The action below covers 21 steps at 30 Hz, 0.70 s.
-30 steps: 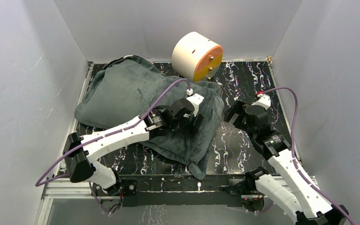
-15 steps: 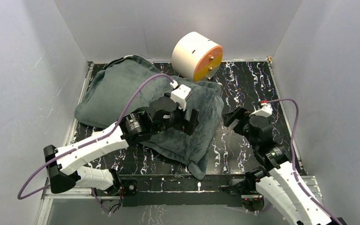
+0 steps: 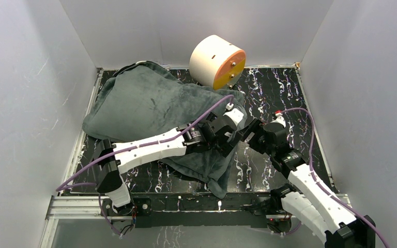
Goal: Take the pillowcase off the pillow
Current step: Remove the pillow from the pillowcase.
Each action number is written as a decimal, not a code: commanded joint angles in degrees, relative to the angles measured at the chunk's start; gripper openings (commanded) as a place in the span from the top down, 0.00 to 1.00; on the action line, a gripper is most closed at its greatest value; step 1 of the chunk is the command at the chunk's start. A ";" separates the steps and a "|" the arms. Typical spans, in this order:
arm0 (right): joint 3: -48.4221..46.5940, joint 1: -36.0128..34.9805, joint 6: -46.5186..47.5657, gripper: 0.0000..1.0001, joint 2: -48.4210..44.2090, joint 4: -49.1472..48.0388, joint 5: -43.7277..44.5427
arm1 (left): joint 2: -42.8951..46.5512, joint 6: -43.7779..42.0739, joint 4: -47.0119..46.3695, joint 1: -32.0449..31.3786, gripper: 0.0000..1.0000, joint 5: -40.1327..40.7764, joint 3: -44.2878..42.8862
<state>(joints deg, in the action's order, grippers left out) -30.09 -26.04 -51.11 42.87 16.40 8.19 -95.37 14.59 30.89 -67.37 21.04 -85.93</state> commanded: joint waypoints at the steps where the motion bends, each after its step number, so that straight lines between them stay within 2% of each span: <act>1: 0.31 0.73 0.00 0.20 0.63 -6.42 -5.86 | -0.48 1.28 6.51 -0.30 0.24 8.52 -2.35; 3: 0.14 0.82 0.42 0.25 1.22 -6.11 -6.64 | -0.76 1.84 7.10 -0.35 0.36 10.87 -2.51; 7: -1.01 0.82 2.19 0.32 1.21 -4.42 -5.14 | 0.64 2.50 6.44 -0.31 0.70 13.12 -1.40; 11: -4.76 0.87 5.87 0.33 1.51 -2.42 -4.85 | 3.64 1.85 2.48 -0.30 0.98 10.90 0.14; 17: -7.33 0.89 7.53 0.14 2.92 -4.76 -13.63 | 9.99 3.28 -3.72 0.14 1.00 7.42 3.38; 19: -6.93 0.86 7.15 0.14 4.18 -7.64 -18.54 | 11.75 3.89 -4.56 0.79 1.00 5.56 4.45; 21: -7.02 0.89 6.83 0.21 6.56 -9.64 -22.67 | 12.87 4.57 -5.00 1.29 1.00 4.51 5.29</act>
<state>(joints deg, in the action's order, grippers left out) -35.05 -25.19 -44.97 46.41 13.04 -4.34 -88.40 17.61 28.47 -67.22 27.35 -81.89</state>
